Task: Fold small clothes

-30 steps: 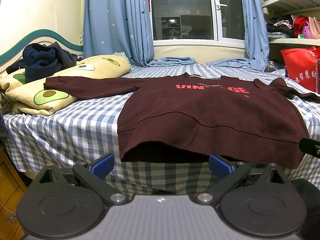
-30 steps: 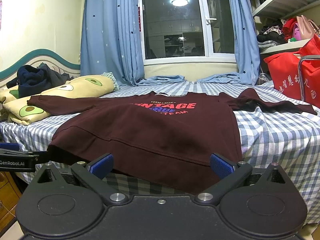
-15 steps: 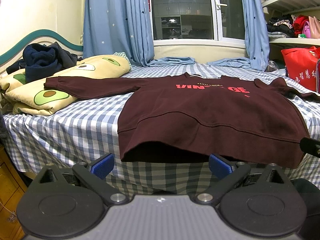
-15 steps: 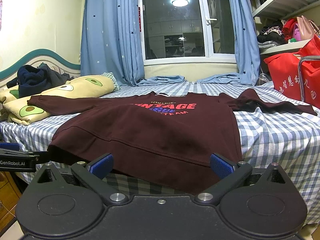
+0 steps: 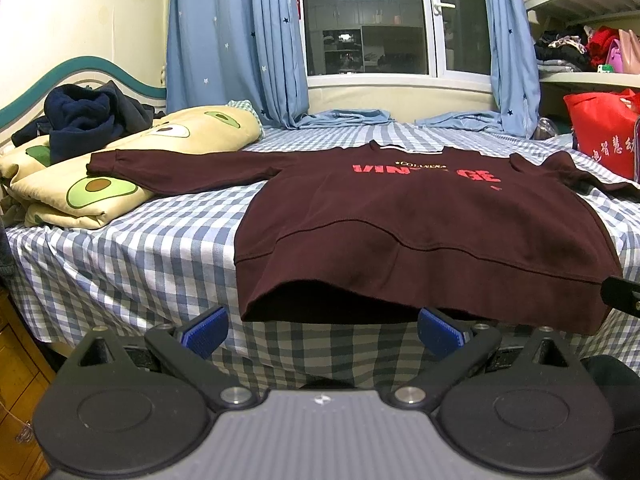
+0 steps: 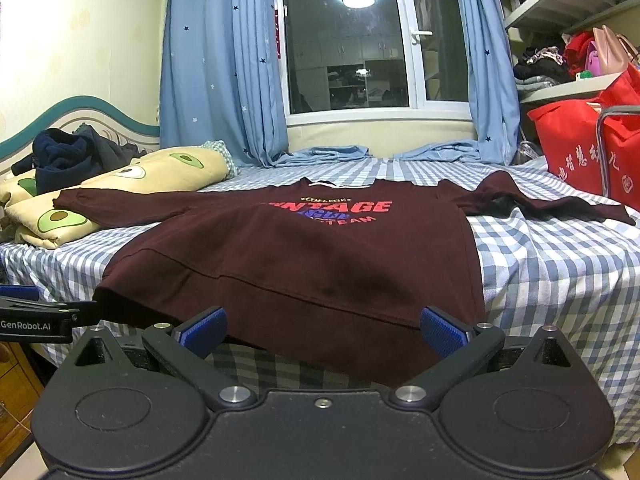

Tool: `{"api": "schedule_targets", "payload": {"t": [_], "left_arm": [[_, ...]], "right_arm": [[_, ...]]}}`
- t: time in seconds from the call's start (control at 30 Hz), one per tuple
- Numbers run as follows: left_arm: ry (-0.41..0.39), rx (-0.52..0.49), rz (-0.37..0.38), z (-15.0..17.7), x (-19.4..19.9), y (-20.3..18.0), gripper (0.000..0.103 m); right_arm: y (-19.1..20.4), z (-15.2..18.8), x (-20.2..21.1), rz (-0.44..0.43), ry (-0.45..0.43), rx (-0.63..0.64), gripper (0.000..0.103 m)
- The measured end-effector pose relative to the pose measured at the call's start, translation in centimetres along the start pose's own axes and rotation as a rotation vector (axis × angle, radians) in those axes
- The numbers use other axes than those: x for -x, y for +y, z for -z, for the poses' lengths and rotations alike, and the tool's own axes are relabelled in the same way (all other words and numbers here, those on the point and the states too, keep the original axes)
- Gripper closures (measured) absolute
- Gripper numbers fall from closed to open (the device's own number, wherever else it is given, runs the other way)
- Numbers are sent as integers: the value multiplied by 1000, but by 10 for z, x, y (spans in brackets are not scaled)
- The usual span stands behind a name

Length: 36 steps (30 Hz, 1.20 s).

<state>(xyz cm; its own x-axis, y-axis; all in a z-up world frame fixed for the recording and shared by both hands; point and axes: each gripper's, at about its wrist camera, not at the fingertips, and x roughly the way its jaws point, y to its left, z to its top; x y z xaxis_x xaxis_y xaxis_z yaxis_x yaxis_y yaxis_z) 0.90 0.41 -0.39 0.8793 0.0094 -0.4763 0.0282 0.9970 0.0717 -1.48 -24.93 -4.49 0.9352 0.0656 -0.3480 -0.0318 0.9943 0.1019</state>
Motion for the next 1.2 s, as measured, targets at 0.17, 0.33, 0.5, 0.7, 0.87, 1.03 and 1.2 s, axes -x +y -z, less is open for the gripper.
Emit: {"api": "schedule_targets", "payload": {"t": [0.17,0.33,0.5,0.7,0.87,1.03,1.2], "left_arm": [[51,-41,-26,-11,-14,-6,1],[40,-38,-15,-37,-26,-11,1],[36,-53,23,-70,-46,-24,1],[57,-55,22,-105,-87,-48,1],[81,-42,32,-131,-127,-73,1],[129,-26,43,-155,-175,-111,1],[186,-24,84,-166,-215,-151,1]], "right_arm": [[-6,-13,-21,78,118,-40,0],[-21,-36,-43,150,169,-42,0],[-44,-58,-68,206,199,-82,0],[-73,-76,-104,227,226,-96,0],[-103,-90,-138,256,235,-95,0],[-146,-104,-171,274,216,-113,0],[-206,-116,-188,349,140,-135,0]]}}
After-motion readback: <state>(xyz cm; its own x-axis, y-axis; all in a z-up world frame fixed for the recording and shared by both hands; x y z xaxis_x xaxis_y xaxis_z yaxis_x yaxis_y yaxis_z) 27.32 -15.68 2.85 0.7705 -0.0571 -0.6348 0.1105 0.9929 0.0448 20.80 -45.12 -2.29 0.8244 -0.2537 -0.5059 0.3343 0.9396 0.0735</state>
